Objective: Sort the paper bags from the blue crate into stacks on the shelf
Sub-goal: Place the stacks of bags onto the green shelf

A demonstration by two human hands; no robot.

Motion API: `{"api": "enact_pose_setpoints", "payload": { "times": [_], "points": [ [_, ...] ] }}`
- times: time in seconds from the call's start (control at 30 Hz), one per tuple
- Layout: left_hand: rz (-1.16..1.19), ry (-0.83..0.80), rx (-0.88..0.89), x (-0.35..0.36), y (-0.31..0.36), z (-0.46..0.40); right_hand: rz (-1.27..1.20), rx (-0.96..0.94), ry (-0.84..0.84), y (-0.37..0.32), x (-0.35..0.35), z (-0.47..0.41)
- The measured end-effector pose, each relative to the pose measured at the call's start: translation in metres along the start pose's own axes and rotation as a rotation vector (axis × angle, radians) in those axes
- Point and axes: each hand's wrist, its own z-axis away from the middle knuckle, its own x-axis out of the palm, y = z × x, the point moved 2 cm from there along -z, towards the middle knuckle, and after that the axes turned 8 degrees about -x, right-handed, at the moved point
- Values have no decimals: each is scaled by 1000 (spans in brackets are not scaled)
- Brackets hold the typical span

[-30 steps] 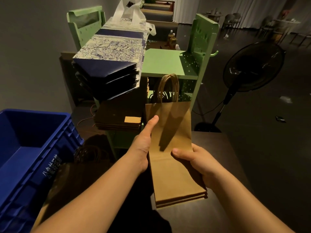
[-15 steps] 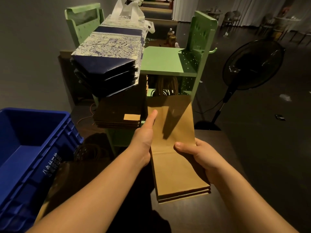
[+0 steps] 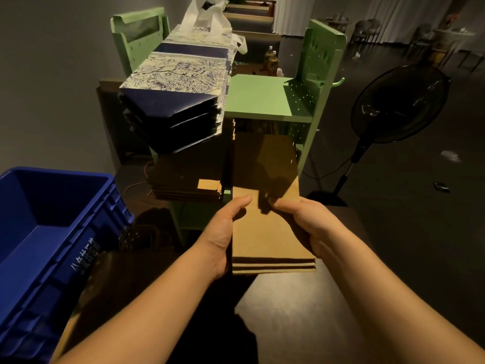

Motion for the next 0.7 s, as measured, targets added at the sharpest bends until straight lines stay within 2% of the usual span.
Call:
{"api": "enact_pose_setpoints", "payload": {
  "times": [0.23,0.37,0.53,0.7],
  "points": [
    [-69,-21,-103,-11,-2,8,0,32,103,-9,8,-18],
    [-11,33,-93,-13,3,0,-119,114,-13,-6,0,-11],
    [58,42,-93,-6,6,-9,-88,110,-192,11,-12,10],
    [189,40,-60,1,0,-17,-78,45,-163,12,-12,8]
  ]
}}
